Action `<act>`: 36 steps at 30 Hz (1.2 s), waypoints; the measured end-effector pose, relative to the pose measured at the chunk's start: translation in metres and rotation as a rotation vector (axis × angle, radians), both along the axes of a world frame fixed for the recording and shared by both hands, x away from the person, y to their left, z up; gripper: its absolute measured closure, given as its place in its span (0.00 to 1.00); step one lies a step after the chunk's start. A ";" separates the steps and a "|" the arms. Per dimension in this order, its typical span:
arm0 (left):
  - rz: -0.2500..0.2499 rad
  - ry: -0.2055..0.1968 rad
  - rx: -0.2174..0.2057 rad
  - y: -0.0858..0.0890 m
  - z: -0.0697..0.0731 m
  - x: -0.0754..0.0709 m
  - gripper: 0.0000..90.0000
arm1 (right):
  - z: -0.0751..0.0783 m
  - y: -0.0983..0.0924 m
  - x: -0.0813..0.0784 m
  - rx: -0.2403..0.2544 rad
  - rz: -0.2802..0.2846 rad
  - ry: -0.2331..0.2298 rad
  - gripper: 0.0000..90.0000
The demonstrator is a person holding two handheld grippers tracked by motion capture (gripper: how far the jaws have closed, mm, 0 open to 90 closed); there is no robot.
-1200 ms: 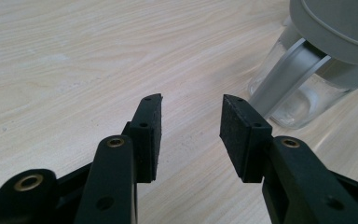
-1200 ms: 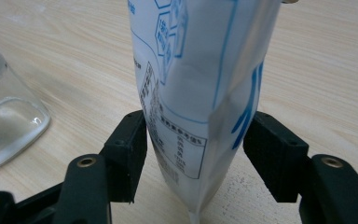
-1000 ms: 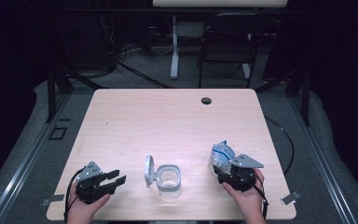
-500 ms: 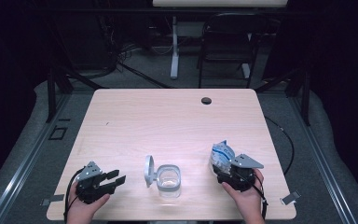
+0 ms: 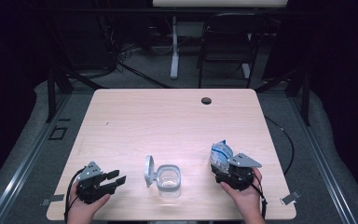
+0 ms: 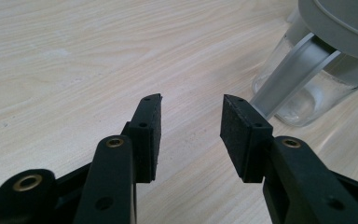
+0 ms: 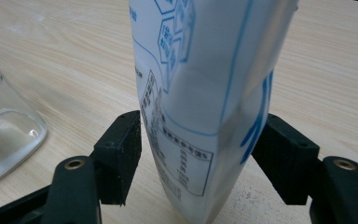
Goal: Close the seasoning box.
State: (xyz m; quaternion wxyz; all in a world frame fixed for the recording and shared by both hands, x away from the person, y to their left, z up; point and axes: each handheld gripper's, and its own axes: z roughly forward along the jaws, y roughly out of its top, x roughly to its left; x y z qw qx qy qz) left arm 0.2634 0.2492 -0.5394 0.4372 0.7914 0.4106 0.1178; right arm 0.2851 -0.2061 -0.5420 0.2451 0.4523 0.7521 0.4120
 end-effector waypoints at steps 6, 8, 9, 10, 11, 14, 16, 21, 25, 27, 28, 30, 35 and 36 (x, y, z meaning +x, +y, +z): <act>0.003 0.003 0.004 0.002 0.000 0.000 0.65 | -0.008 0.005 0.001 -0.061 -0.011 0.010 0.40; 0.005 0.002 0.003 0.002 0.000 0.000 0.65 | -0.011 0.005 0.001 -0.038 -0.019 0.001 0.41; 0.006 0.002 0.004 0.002 0.000 0.000 0.65 | -0.011 0.004 0.001 -0.048 -0.021 0.004 0.41; 0.004 0.002 0.004 0.002 0.000 0.000 0.65 | -0.011 0.004 0.001 -0.050 -0.022 0.006 0.41; 0.003 0.003 0.006 0.002 0.000 0.001 0.65 | -0.012 0.005 0.001 -0.055 -0.023 0.007 0.41; 0.003 0.007 0.007 0.001 -0.001 0.001 0.65 | -0.015 0.005 0.001 -0.049 -0.034 0.001 0.41; 0.003 0.005 0.008 0.001 -0.001 0.001 0.65 | -0.016 0.006 0.001 -0.047 -0.042 -0.007 0.41; 0.006 0.001 0.001 0.002 -0.002 0.001 0.65 | -0.021 0.007 0.002 -0.050 -0.049 -0.004 0.41; 0.008 0.005 0.004 0.002 -0.003 0.001 0.65 | -0.025 0.007 0.002 -0.039 -0.050 -0.003 0.43; 0.008 0.004 0.004 0.002 -0.003 0.002 0.65 | -0.024 0.007 0.002 -0.041 -0.047 0.002 0.45; 0.008 0.002 0.004 0.002 -0.003 0.002 0.65 | -0.024 0.007 0.002 -0.038 -0.047 0.001 0.45; 0.013 0.004 0.002 0.002 -0.003 0.002 0.65 | -0.025 0.007 0.002 -0.031 -0.049 -0.001 0.45; 0.012 0.005 0.001 0.003 -0.002 0.002 0.65 | -0.025 0.007 0.002 -0.027 -0.049 -0.006 0.46; 0.012 0.006 0.003 0.004 -0.002 0.002 0.65 | -0.025 0.007 0.002 -0.027 -0.049 -0.006 0.46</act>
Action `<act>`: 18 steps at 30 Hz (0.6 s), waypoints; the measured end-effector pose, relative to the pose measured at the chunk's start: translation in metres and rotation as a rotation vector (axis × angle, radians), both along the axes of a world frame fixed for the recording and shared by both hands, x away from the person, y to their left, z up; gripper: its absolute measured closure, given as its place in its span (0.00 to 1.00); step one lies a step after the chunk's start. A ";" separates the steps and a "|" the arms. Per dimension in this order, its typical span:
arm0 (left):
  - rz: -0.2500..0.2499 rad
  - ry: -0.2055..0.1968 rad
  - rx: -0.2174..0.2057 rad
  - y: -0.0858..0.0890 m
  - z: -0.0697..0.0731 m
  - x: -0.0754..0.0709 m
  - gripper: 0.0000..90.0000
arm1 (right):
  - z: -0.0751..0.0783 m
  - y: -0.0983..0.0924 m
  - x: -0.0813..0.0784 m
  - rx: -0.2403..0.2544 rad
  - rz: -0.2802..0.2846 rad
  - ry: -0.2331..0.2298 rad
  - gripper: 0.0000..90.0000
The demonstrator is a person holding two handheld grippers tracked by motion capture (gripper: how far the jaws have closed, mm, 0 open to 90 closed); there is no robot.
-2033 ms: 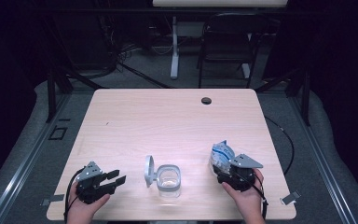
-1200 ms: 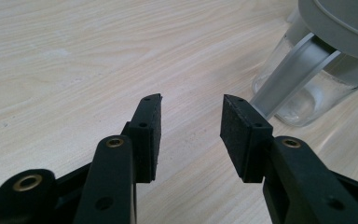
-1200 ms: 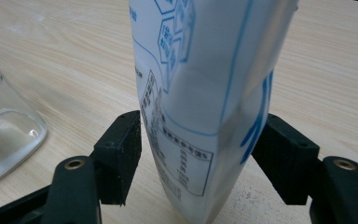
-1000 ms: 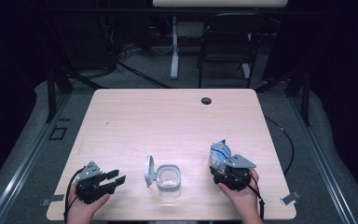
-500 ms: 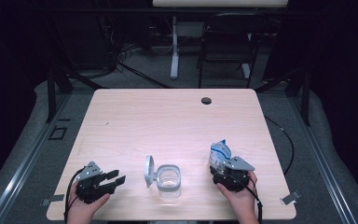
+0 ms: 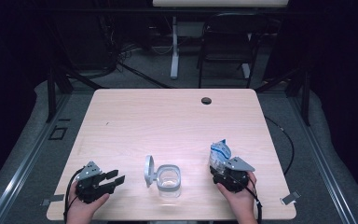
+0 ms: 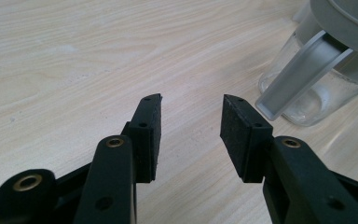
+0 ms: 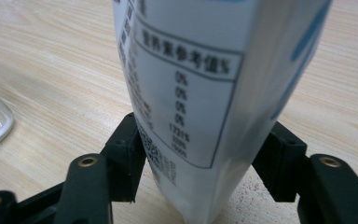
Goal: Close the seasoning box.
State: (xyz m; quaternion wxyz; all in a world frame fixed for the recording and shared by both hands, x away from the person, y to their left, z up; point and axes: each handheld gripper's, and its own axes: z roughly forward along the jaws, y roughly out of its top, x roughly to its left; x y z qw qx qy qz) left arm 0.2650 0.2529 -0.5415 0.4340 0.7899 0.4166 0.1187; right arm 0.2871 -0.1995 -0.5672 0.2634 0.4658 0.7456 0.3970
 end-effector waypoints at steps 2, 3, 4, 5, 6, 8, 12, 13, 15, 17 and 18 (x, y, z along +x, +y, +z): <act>0.000 -0.002 -0.001 0.000 0.000 0.000 0.65 | 0.000 0.000 0.000 0.006 -0.001 -0.003 0.48; 0.002 0.000 0.001 0.000 -0.001 0.000 0.65 | 0.000 0.000 0.000 0.004 0.002 -0.004 0.48; 0.003 0.000 0.001 0.000 -0.001 0.000 0.65 | -0.001 0.000 0.000 0.009 -0.001 -0.008 0.49; 0.001 0.006 0.005 0.001 -0.001 0.000 0.65 | -0.001 -0.001 -0.001 0.012 0.000 -0.010 0.49; 0.001 0.006 0.005 0.001 -0.001 0.000 0.65 | -0.001 -0.001 -0.001 0.012 0.000 -0.010 0.49; 0.003 0.006 0.004 0.001 -0.001 0.000 0.65 | -0.002 -0.001 -0.001 0.013 0.003 -0.016 0.50; 0.007 0.000 -0.005 0.001 -0.001 0.001 0.65 | -0.002 -0.002 -0.002 0.008 0.006 -0.018 0.51; 0.008 -0.001 -0.004 0.002 -0.001 0.001 0.65 | -0.002 -0.002 -0.002 0.006 0.009 -0.017 0.51; 0.013 0.002 -0.007 0.002 -0.002 0.001 0.65 | -0.002 -0.002 -0.002 0.017 0.009 -0.024 0.51; 0.012 0.000 -0.009 0.003 -0.002 0.001 0.65 | -0.002 -0.002 -0.002 0.018 0.011 -0.024 0.51; 0.013 0.001 -0.010 0.003 -0.002 0.001 0.65 | -0.002 -0.002 -0.001 0.018 0.012 -0.024 0.51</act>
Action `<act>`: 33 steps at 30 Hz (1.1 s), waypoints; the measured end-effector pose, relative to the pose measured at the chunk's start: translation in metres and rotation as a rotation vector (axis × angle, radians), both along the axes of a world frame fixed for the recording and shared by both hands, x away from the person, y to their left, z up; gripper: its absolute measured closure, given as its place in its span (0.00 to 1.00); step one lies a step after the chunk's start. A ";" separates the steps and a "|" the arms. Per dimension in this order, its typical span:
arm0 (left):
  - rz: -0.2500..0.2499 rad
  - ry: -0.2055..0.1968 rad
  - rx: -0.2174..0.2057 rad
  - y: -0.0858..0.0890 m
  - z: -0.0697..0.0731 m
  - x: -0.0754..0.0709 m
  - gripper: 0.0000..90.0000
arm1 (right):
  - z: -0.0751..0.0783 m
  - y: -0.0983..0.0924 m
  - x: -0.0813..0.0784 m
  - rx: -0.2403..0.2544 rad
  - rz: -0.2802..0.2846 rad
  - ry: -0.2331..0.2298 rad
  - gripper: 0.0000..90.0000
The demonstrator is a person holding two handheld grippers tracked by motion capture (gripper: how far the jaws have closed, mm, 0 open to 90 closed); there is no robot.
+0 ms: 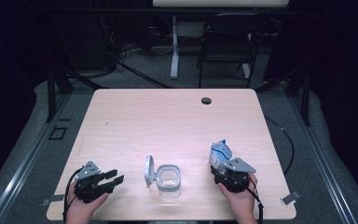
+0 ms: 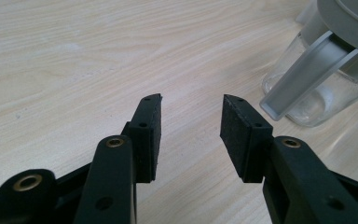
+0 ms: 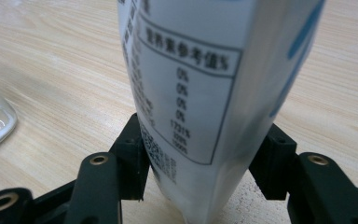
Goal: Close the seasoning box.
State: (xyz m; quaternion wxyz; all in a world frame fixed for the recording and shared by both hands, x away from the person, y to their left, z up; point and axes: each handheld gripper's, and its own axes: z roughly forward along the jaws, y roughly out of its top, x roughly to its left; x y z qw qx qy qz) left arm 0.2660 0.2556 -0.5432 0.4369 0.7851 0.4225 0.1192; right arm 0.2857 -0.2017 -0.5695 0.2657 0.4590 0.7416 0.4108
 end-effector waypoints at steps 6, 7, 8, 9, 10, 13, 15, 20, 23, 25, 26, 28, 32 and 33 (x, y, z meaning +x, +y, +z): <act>0.004 0.003 0.005 0.002 0.000 0.001 0.65 | 0.001 -0.001 0.000 -0.004 0.006 0.004 0.52; 0.008 0.001 0.002 0.003 0.000 0.001 0.65 | 0.001 -0.001 0.000 -0.004 0.008 0.004 0.52; 0.009 -0.001 -0.001 0.004 0.000 0.001 0.65 | 0.001 -0.001 0.000 -0.001 0.011 0.003 0.52; 0.012 -0.001 0.002 0.005 0.000 0.001 0.65 | 0.001 -0.001 0.000 -0.002 0.014 0.003 0.52; 0.011 0.000 0.003 0.005 0.000 0.001 0.65 | 0.001 -0.001 -0.001 -0.010 0.018 0.007 0.52; 0.017 -0.005 0.001 0.006 0.000 0.001 0.65 | 0.002 0.000 -0.001 -0.011 0.026 0.008 0.52; 0.017 -0.004 0.004 0.007 0.000 0.001 0.65 | 0.003 0.001 -0.002 -0.023 0.029 0.010 0.52; 0.023 -0.003 0.006 0.009 -0.001 0.000 0.65 | 0.008 0.003 -0.004 -0.012 0.046 -0.005 0.52; 0.019 -0.004 0.014 0.010 -0.001 0.000 0.65 | 0.015 0.005 -0.007 -0.020 0.058 -0.018 0.52; 0.022 0.000 0.018 0.010 -0.001 -0.001 0.65 | 0.019 0.006 -0.008 -0.018 0.066 -0.030 0.52; 0.024 -0.001 0.017 0.010 -0.001 -0.001 0.65 | 0.020 0.007 -0.008 -0.014 0.068 -0.035 0.52; 0.025 -0.004 0.015 0.010 -0.001 -0.001 0.65 | 0.021 0.008 -0.008 -0.013 0.069 -0.040 0.52; 0.024 -0.004 0.015 0.010 -0.001 -0.003 0.65 | 0.024 0.010 -0.010 -0.023 0.081 -0.039 0.52; 0.026 -0.005 0.017 0.010 -0.001 -0.003 0.65 | 0.023 0.011 -0.011 -0.016 0.082 -0.042 0.52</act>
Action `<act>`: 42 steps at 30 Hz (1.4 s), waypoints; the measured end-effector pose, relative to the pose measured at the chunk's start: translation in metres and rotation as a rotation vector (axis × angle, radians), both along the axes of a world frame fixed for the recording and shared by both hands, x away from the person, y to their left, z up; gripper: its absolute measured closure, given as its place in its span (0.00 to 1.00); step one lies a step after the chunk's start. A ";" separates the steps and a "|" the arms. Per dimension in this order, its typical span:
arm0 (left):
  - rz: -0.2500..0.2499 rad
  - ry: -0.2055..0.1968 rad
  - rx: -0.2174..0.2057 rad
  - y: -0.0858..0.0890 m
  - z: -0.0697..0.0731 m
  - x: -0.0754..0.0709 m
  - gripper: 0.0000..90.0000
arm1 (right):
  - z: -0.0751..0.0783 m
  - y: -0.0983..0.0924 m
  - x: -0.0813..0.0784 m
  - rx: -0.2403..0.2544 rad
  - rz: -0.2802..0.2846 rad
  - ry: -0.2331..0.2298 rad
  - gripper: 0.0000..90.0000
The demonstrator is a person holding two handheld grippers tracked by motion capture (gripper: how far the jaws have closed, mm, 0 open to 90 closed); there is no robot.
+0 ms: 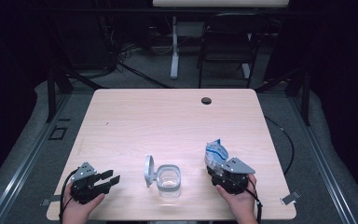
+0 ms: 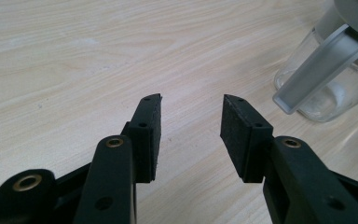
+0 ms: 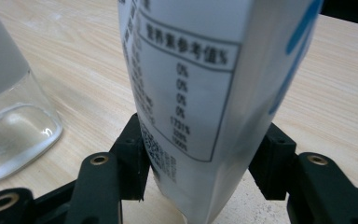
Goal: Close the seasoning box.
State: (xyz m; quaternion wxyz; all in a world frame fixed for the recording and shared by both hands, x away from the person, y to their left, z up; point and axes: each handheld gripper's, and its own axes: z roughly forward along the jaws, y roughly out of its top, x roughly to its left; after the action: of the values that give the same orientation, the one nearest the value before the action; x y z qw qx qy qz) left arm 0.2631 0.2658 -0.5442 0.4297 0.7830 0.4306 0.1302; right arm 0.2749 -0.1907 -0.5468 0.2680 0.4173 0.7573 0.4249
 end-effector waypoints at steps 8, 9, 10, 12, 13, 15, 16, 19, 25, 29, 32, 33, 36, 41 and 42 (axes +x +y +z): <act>-0.004 -0.002 0.005 -0.001 0.000 -0.001 0.65 | 0.004 0.001 -0.003 -0.012 0.020 0.001 0.52; -0.004 -0.002 0.004 -0.001 0.000 -0.001 0.65 | 0.005 0.001 -0.003 -0.007 0.022 -0.004 0.52; -0.004 -0.001 0.005 -0.002 0.000 -0.001 0.65 | 0.006 0.001 -0.004 -0.010 0.026 -0.003 0.52; -0.006 -0.004 0.007 -0.001 0.000 -0.001 0.65 | 0.009 0.002 -0.004 -0.006 0.039 -0.008 0.52; -0.006 -0.004 0.007 -0.001 0.000 -0.001 0.65 | 0.009 0.002 -0.004 -0.006 0.039 -0.008 0.52; -0.004 -0.005 0.003 0.000 0.000 -0.001 0.65 | 0.013 0.005 -0.004 -0.016 0.046 -0.009 0.52; -0.001 -0.002 0.001 0.000 0.000 -0.001 0.65 | 0.015 0.006 -0.004 -0.012 0.051 -0.012 0.52; -0.001 -0.002 0.003 0.001 0.001 -0.001 0.65 | 0.021 0.010 -0.004 0.003 0.066 -0.018 0.52; -0.007 0.000 0.000 0.002 0.001 -0.001 0.65 | 0.039 0.018 -0.003 -0.047 0.114 -0.029 0.52; -0.002 -0.002 -0.005 0.002 0.000 -0.001 0.65 | 0.051 0.021 -0.002 -0.029 0.136 -0.038 0.52; -0.007 -0.006 -0.004 0.001 0.001 -0.001 0.65 | 0.059 0.024 -0.002 -0.036 0.155 -0.036 0.52; -0.006 -0.006 -0.004 0.001 0.001 -0.001 0.65 | 0.061 0.025 -0.001 -0.039 0.165 -0.040 0.52; -0.007 -0.008 -0.004 0.002 0.001 -0.001 0.65 | 0.066 0.028 -0.001 -0.060 0.183 -0.037 0.52; -0.003 -0.006 -0.005 0.003 0.001 -0.001 0.65 | 0.074 0.032 -0.002 -0.077 0.200 -0.041 0.52; -0.002 -0.006 -0.005 0.003 0.001 -0.001 0.65 | 0.075 0.032 -0.002 -0.081 0.205 -0.037 0.52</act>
State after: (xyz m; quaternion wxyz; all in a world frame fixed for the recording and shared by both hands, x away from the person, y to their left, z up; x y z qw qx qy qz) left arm 0.2617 0.2689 -0.5428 0.4332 0.7818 0.4289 0.1311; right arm 0.2730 -0.1583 -0.4715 0.2538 0.3187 0.8074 0.4268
